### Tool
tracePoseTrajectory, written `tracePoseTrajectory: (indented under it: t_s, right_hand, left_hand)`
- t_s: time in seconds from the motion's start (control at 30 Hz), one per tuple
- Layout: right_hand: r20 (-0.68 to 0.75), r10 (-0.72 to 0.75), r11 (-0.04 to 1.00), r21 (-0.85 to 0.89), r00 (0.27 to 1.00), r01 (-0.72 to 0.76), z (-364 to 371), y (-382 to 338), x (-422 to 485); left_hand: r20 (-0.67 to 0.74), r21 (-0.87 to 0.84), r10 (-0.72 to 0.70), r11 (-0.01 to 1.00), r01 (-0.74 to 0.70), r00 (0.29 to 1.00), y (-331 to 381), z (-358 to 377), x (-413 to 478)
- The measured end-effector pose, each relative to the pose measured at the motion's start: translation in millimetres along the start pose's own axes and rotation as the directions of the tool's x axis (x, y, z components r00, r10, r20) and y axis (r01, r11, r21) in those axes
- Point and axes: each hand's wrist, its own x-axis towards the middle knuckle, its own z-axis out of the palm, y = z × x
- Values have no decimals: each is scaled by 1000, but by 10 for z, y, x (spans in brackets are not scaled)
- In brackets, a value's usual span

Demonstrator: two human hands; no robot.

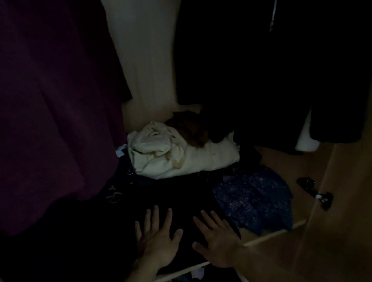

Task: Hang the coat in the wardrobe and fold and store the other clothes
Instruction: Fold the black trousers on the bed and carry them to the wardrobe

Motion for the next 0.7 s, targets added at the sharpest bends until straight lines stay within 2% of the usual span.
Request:
tracePoseTrajectory:
  t_s: [0.13,0.33,0.53,0.7]
  right_hand:
    - [44,-3,1000,-9,999,3,5,42,72]
    - [23,-42,998,50,999,40,15,82,91]
    - [-145,-129,987,73,981,140,102,197,-159]
    - [-239,-83,988,107,967,111,188,326,-499]
  left_hand:
    - [-23,28,34,999,-33,999,22,140,-331]
    - [61,0,34,999,-34,998,2,117,-579]
    - [135,-82,44,996,-33,990,2,-56,-568]
    - [-6,-80,70,994,-71,997,264,21,-641]
